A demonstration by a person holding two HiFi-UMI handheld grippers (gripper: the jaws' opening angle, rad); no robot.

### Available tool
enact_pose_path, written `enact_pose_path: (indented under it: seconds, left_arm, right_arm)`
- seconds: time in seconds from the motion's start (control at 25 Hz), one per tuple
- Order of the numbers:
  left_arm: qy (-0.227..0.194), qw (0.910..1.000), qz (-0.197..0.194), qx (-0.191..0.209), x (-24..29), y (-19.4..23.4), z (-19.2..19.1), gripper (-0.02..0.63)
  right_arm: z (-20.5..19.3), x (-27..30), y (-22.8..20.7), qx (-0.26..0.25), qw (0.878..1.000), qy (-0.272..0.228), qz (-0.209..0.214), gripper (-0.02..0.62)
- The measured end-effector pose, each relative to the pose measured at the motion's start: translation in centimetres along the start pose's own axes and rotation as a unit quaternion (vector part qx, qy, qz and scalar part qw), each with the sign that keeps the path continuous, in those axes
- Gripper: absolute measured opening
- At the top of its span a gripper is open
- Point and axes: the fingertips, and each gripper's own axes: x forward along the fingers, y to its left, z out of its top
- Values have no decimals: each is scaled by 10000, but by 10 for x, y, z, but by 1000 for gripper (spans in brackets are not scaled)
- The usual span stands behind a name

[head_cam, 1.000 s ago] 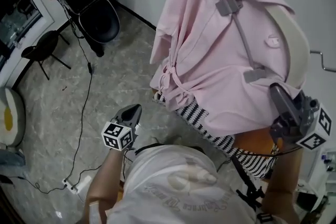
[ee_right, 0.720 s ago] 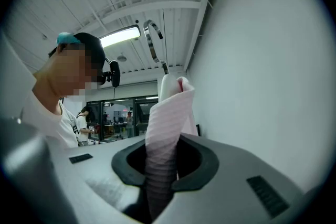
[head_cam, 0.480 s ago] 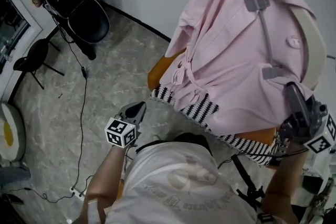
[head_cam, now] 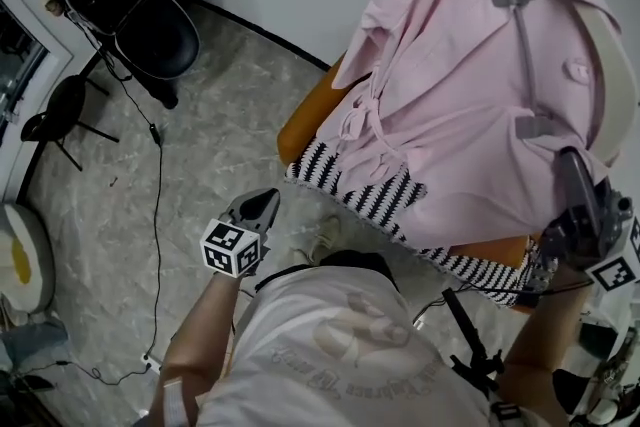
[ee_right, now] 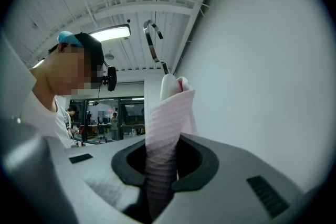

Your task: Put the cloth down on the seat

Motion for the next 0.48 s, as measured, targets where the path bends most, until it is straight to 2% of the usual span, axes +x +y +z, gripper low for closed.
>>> enact_pose_path:
  seconds: [0.16, 0.36, 0.48]
  left_arm:
    - [69, 9998, 8, 164, 11, -4, 4, 11]
    - [161, 9995, 144, 225, 35, 21, 18, 11]
    - [164, 9992, 185, 320, 56, 15, 17, 11]
  right_arm:
    - [-13, -4, -22, 66, 9999, -130, -65, 78]
    - [-23, 12, -62, 93, 9996, -260, -82, 78]
    - [-43, -5, -82, 180, 9992, -328, -137, 78]
